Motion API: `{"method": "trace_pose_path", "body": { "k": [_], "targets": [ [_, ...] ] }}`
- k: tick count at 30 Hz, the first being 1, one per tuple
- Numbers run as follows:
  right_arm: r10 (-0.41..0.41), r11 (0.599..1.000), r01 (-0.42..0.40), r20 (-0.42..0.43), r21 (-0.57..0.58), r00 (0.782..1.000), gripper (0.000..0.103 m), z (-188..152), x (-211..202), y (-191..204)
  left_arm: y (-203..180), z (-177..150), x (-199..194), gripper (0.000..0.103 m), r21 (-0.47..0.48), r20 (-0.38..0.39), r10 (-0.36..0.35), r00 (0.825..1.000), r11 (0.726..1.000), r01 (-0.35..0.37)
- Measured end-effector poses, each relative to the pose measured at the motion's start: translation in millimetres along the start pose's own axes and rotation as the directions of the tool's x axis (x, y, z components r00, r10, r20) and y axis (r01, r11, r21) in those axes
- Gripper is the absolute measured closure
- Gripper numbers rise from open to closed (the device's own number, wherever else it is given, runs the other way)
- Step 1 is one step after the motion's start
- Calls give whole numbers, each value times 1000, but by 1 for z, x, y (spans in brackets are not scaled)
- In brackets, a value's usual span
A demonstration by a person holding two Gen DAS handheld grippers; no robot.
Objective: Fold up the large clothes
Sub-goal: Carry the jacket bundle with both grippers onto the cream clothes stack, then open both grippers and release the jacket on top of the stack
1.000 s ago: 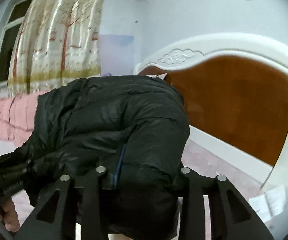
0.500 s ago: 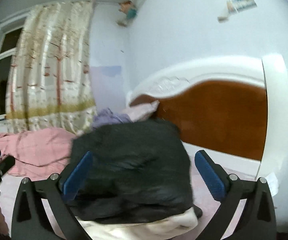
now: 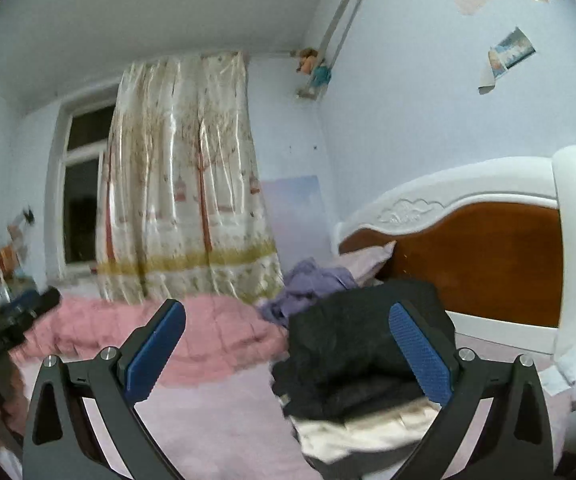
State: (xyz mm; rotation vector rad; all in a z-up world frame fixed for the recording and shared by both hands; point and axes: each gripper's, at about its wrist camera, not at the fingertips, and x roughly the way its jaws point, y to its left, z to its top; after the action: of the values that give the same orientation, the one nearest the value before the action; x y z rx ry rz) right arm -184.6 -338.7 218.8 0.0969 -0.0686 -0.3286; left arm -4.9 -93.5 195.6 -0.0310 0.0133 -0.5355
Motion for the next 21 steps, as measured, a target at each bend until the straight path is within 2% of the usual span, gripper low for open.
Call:
{"method": "trace_pose_path", "body": {
  "k": [1,4,5,7,10,13,15,18,21],
  "targets": [
    [-5,1000,5,-22,-22,1000,0,-15,8,3,2,-13,2,0,-14,-26,1,1000,1000,-2],
    [72,996,-77,-113,-41,991,0,-58,29,4,6,-52,11,0,-52,-59,-17,998,999,14],
    [61,997,-67,-132,-46,989,0,-70,36,2,6,-65,20,0,-55,-74,-3,997,998,-1],
    [0,998,-12,-168,-69,986,0,-96,55,-1,7,-87,41,0,-74,-101,-6,995,997,-1],
    [-81,992,63,-170,-109,982,0,-128,75,-10,5,-117,69,0,-82,-114,-21,993,997,12],
    [-161,979,134,-184,-153,970,0,-152,92,-23,-7,-144,90,0,-22,-104,28,994,999,-31],
    [-209,969,175,-203,-173,957,0,-162,107,-32,-14,-163,102,0,1,-110,43,993,999,-43],
    [-275,960,249,-250,-130,929,0,-170,117,-48,-20,-186,116,0,18,-164,32,986,999,-29],
    [-329,944,307,-273,-123,904,0,-174,121,-58,-21,-184,108,0,22,-125,38,991,999,-36]
  ]
}}
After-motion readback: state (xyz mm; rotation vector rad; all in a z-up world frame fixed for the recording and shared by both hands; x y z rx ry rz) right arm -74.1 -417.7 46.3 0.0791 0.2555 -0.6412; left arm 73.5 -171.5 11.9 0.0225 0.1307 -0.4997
